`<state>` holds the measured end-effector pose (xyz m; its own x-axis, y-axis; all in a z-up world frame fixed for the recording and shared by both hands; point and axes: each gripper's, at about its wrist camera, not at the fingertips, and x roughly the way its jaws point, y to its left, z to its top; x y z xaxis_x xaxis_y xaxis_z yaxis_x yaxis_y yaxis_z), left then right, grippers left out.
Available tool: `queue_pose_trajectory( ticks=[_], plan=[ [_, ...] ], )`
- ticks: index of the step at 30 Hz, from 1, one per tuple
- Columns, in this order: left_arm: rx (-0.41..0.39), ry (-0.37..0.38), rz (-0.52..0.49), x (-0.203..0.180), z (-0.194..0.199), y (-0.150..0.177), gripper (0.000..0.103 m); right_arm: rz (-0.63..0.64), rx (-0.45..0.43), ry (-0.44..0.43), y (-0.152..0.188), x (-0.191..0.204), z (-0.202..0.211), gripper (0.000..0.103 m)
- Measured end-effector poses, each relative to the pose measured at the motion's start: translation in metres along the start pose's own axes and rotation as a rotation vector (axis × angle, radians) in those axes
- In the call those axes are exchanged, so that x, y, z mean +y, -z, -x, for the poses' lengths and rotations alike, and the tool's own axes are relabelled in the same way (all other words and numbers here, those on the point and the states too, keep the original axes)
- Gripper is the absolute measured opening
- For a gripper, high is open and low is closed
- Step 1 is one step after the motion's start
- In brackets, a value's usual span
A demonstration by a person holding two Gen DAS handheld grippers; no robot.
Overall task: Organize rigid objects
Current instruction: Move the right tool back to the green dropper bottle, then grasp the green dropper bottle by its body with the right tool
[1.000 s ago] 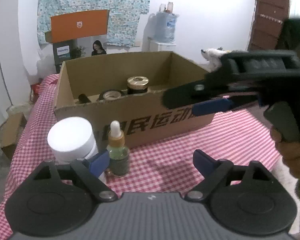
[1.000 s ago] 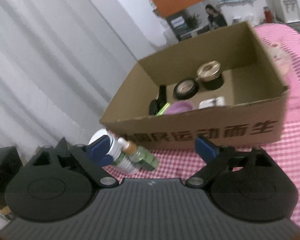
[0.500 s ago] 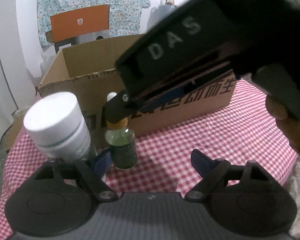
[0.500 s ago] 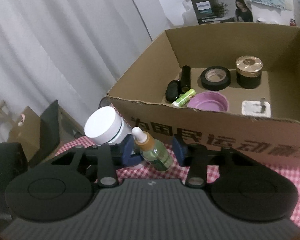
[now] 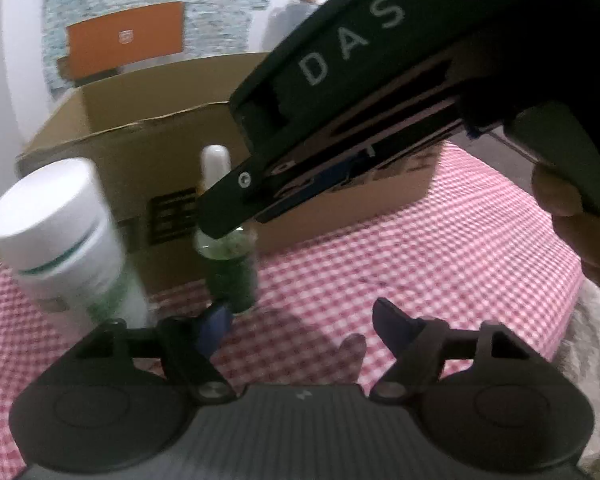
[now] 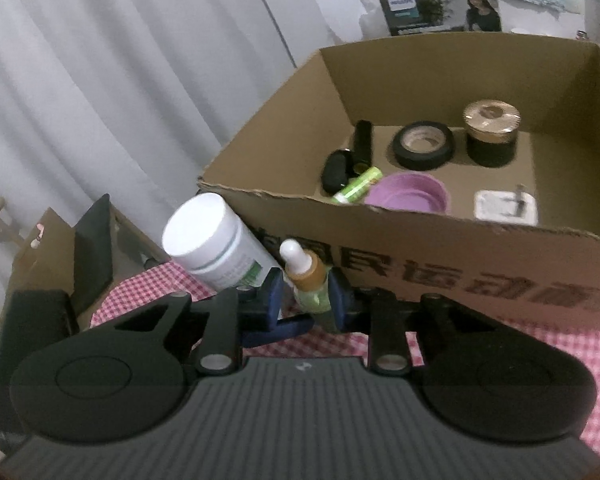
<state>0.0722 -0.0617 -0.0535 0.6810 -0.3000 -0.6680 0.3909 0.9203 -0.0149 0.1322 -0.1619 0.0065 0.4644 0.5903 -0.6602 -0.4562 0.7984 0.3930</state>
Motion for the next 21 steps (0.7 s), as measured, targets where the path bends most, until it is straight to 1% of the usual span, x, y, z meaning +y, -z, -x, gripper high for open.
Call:
queue_pose_trajectory(
  ticks=[4, 8, 11, 14, 17, 21],
  plan=[
    [-0.001, 0.055, -0.041, -0.016, -0.004, -0.003, 0.075, -0.023, -0.004, 0.02, 0.008, -0.011, 0.013, 0.024],
    [-0.005, 0.067, -0.085, -0.029, -0.005, -0.004, 0.075, -0.048, -0.014, 0.044, 0.015, -0.021, 0.025, 0.024],
    [-0.016, 0.024, -0.089, -0.03, 0.003, -0.003, 0.075, -0.058, -0.027, 0.053, 0.017, -0.026, 0.033, 0.026],
    [-0.021, -0.053, -0.081, -0.024, 0.011, -0.002, 0.075, -0.052, -0.039, 0.046, 0.015, -0.024, 0.036, 0.026],
    [-0.022, -0.102, -0.06, -0.016, 0.014, -0.001, 0.075, -0.047, -0.04, 0.026, 0.012, -0.02, 0.03, 0.029],
    [-0.012, -0.141, -0.041, -0.008, 0.004, -0.003, 0.076, -0.038, -0.035, 0.02, 0.003, -0.012, 0.018, 0.032]
  ],
)
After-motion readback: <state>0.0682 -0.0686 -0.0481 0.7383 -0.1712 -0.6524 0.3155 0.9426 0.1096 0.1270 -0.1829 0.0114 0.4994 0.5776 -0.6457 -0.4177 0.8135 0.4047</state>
